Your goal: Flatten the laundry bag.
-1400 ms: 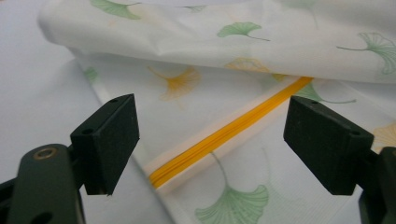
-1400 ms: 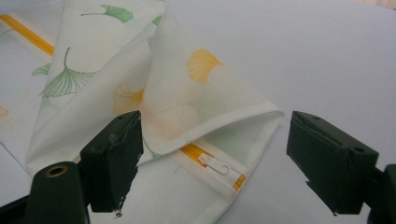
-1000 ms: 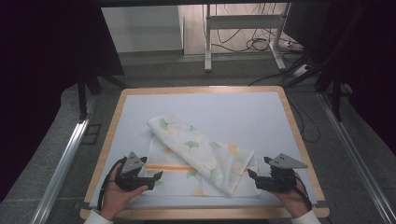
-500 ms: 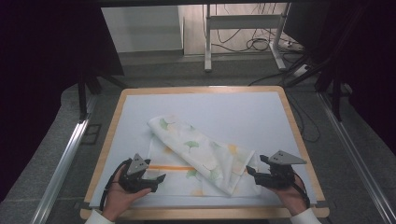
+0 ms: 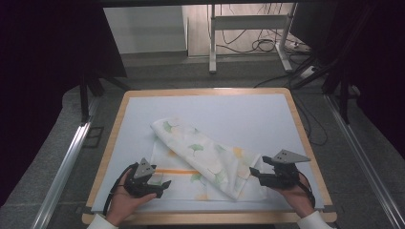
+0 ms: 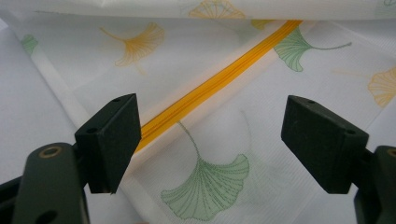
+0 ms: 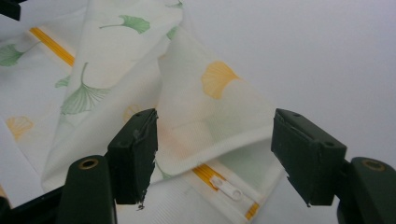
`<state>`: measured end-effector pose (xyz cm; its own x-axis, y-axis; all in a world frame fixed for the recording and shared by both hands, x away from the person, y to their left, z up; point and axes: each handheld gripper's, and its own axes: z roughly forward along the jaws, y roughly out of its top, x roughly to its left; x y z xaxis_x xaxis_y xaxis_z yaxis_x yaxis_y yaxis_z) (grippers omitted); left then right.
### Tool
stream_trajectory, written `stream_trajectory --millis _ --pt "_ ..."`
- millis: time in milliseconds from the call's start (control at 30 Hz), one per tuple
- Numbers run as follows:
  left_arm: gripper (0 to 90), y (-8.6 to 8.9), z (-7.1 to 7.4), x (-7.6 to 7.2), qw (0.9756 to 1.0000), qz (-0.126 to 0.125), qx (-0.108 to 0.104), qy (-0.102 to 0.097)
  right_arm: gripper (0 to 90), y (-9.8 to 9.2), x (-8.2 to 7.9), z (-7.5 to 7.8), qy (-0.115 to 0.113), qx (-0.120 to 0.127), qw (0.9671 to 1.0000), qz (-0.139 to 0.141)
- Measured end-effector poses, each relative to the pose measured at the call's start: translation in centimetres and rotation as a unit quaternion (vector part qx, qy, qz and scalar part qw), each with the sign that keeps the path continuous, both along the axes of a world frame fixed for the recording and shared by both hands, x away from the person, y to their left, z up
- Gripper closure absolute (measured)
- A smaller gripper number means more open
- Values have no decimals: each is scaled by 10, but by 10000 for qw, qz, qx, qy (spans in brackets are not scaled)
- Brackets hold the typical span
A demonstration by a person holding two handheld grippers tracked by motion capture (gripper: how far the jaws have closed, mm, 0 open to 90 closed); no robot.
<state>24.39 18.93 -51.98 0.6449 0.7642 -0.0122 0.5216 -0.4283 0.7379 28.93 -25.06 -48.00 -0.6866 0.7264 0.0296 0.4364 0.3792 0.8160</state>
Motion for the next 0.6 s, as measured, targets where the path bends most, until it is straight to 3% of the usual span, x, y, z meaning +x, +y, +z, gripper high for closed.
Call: stream_trajectory --millis 333,600 --pt "197 -2 -2 1 10000 -17 30 51 285 22 7 4 120 -48 9990 434" --pt "197 -3 -4 0 9999 -27 48 99 283 37 12 9 154 -61 9982 573"
